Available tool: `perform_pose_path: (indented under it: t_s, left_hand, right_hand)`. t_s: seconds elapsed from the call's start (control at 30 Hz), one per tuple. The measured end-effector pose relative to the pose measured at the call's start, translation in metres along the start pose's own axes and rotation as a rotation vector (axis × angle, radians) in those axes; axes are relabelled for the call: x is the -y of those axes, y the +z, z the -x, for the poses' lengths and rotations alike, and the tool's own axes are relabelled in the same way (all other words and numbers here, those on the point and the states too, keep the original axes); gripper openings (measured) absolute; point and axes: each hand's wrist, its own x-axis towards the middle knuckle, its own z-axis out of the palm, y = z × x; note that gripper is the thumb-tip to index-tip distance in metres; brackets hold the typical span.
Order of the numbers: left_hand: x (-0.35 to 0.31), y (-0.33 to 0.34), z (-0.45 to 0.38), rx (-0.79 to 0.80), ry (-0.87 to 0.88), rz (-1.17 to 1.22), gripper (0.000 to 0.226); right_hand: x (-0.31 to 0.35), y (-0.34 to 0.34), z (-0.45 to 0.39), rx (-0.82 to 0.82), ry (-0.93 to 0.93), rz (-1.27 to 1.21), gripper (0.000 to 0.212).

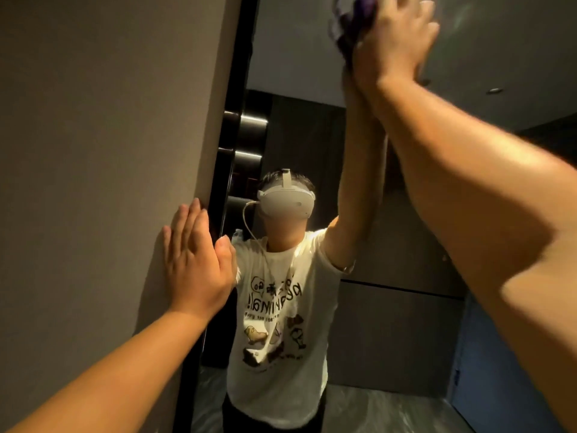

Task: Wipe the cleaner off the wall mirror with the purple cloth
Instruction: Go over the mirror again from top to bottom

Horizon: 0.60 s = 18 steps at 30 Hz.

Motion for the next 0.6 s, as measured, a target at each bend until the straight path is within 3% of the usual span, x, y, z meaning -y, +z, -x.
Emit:
perform_pose_path:
  t_s: [0.07,0.13,0.23,0.3,0.33,0.43,0.5,0.53,0.6]
  left_hand:
    - [0.001,0.0,-0.001,0.018,-0.002,0.0,0.065]
    - [0.004,-0.001,-0.001,0.016,0.022,-0.027,0.063]
    - [0.007,-0.002,0.0,0.013,0.027,-0.033,0.064]
    - [0.005,-0.003,0.0,0.008,0.015,-0.024,0.065]
    - [0.004,-0.003,0.0,0.01,0.014,-0.02,0.066]
    - [0.003,-0.001,0.001,0.011,0.012,-0.018,0.066]
    - [0.004,0.0,0.001,0.005,0.011,-0.028,0.065]
    - [0.004,0.0,0.001,0.008,0.01,-0.033,0.066]
    - [0.005,0.002,0.001,0.015,0.008,-0.035,0.066]
  right_hand:
    - [0.039,-0.001,0.054,-0.045,-0.332,-0.007,0.049]
    - [0.052,-0.004,0.123,0.016,-0.658,-0.039,0.04]
    - [0.004,-0.015,0.168,0.121,-0.851,-0.037,0.038]
    - [-0.052,-0.02,0.14,0.073,-0.733,-0.024,0.036]
    - [-0.083,-0.022,0.116,0.03,-0.574,0.021,0.035]
    - [-0.153,-0.029,0.038,-0.088,0.145,0.099,0.031]
    - [-0.152,-0.03,-0.001,-0.093,0.47,0.073,0.036]
    - [-0.139,-0.029,-0.016,-0.096,0.547,0.061,0.037]
    - [-0.098,-0.025,-0.041,-0.094,0.492,0.039,0.04]
